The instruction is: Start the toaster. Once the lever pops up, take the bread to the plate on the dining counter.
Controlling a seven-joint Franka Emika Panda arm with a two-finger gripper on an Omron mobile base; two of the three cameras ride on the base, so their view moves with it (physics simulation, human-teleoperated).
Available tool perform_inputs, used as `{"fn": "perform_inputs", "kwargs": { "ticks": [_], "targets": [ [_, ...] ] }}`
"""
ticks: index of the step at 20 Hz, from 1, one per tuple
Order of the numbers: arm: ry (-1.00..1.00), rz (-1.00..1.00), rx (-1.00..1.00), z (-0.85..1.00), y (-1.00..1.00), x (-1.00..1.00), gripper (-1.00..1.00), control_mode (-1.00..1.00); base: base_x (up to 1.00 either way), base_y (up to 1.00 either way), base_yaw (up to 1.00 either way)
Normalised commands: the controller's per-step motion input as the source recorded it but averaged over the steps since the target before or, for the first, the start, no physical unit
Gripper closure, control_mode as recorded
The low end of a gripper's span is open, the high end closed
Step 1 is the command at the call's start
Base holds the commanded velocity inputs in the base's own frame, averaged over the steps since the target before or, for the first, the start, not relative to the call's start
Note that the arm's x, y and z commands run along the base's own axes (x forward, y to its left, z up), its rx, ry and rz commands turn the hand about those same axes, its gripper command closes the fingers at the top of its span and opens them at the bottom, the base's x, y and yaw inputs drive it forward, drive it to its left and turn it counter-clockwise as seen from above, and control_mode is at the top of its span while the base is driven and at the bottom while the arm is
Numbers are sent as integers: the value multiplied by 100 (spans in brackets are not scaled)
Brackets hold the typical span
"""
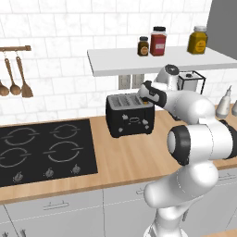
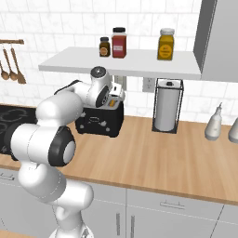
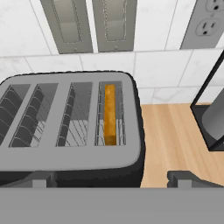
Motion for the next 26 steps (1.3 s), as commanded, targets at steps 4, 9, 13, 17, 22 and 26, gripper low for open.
{"fn": "perform_inputs", "kwargs": {
  "ticks": [4,9,13,17,22,26],
  "targets": [
    [0,0,0,0,0,0,-100,-100,0,0,0],
    [0,0,0,0,0,0,-100,-100,0,0,0],
    [0,0,0,0,0,0,-100,-100,0,0,0],
    [0,0,0,0,0,0,-100,-100,0,0,0],
    [0,0,0,0,0,0,-100,-100,0,0,0],
    [0,0,0,0,0,0,-100,-100,0,0,0]
  ]
}}
